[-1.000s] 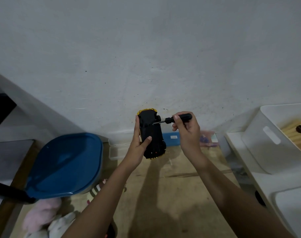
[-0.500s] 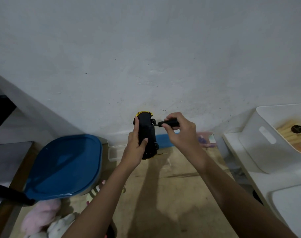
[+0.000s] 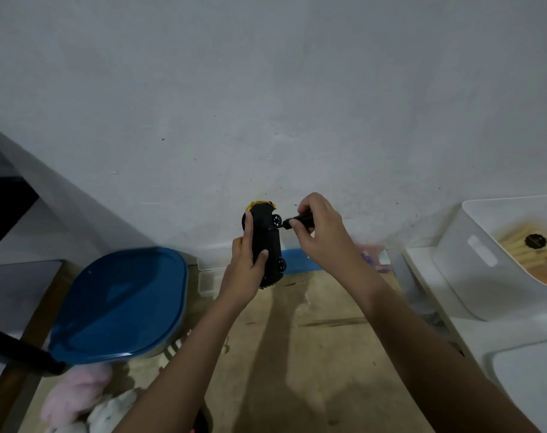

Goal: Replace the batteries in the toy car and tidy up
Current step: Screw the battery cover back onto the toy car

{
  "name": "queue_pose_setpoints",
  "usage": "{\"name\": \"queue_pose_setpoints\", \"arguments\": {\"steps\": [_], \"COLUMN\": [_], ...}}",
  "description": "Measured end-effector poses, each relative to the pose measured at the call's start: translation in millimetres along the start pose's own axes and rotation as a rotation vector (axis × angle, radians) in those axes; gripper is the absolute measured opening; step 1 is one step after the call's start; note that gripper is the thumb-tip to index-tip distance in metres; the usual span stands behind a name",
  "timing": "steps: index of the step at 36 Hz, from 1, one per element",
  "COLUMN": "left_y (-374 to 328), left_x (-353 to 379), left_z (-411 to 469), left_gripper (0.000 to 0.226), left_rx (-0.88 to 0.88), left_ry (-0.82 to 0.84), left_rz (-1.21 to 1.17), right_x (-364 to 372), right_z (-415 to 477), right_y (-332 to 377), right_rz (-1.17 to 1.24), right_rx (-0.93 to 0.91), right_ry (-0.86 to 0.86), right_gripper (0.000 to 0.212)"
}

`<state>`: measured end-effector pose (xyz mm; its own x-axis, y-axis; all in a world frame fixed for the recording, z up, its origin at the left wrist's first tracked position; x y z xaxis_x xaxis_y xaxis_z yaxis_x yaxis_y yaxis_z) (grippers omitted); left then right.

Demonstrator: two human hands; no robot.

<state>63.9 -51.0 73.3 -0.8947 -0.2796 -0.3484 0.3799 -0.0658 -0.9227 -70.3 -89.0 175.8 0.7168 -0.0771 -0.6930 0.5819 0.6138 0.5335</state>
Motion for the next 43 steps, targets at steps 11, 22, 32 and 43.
{"name": "queue_pose_setpoints", "arguments": {"steps": [11, 22, 32, 43], "left_y": [-12.5, -16.2, -16.6, -19.9], "left_x": [2.2, 2.1, 8.2, 2.5], "left_z": [-0.1, 1.6, 6.9, 5.7], "left_gripper": [0.073, 0.071, 0.072, 0.072], "left_rx": [0.005, 0.002, 0.018, 0.034], "left_ry": [0.003, -0.01, -0.002, -0.024], "left_rz": [-0.003, -0.023, -0.067, -0.057], "right_x": [-5.8, -4.4, -12.9, -8.7], "right_z": [8.6, 7.3, 15.3, 15.1], "right_y": [-9.3, 6.4, 3.1, 15.3], "right_rz": [-0.022, -0.062, -0.036, -0.066], "right_rx": [0.093, -0.037, 0.018, -0.079], "right_ry": [0.028, 0.053, 0.0, 0.128], "right_gripper": [0.023, 0.024, 0.017, 0.014]}}
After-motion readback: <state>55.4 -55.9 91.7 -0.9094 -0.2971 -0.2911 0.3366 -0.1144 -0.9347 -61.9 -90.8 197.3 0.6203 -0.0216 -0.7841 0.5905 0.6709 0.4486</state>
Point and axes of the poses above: each hand's wrist, its own z-axis towards the middle knuckle, its own x-axis out of the palm, y = z × x, the point moved 9 cm from there along z, towards the middle knuckle, and after that the axes turned 7 degrees about -z, right-handed, at the moved point
